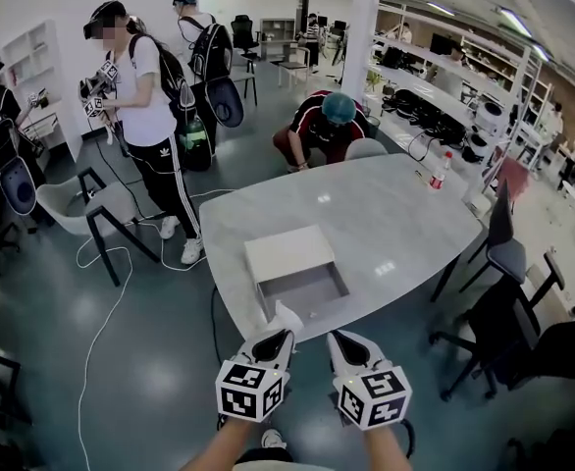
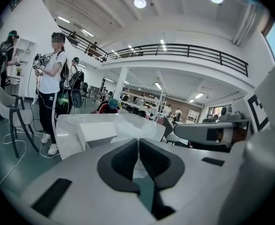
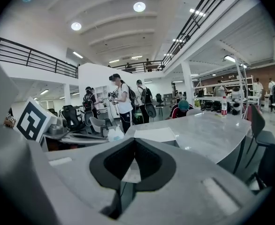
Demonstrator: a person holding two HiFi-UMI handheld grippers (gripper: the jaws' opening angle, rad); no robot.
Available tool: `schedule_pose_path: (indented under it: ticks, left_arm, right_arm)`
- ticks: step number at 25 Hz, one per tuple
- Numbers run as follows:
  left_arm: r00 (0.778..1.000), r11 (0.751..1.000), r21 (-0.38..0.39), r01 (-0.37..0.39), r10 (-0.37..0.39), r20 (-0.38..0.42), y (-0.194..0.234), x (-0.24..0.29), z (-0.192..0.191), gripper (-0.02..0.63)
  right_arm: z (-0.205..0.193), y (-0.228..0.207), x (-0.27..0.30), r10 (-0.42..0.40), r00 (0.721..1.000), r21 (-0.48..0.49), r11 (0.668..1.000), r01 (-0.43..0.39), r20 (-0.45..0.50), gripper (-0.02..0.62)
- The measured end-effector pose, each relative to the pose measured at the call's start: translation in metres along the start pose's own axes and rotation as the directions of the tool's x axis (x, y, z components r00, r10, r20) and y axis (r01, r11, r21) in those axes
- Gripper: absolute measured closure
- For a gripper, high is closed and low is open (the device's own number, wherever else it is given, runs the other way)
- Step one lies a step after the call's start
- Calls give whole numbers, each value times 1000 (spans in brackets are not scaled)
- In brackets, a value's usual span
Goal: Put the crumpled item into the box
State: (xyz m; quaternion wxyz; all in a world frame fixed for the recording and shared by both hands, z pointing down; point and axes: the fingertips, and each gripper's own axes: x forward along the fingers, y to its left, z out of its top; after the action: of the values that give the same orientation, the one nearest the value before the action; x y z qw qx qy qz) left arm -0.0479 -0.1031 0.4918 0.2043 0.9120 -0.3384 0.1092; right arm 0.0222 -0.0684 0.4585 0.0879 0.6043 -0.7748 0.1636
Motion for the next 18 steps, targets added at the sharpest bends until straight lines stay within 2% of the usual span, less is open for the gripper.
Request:
schedule_pose_path:
  ticks: [9, 18]
  left_arm:
    - [1000, 999, 26, 21, -20, -24, 34, 16, 15, 589]
    - [997, 997, 75, 24, -18, -76, 37, 52, 21, 589]
  right_arm:
    - [18, 2, 34, -22, 1000, -3, 1000, 22, 10, 591]
    - [30, -23, 52, -18, 1000, 1, 1000, 18, 14, 591]
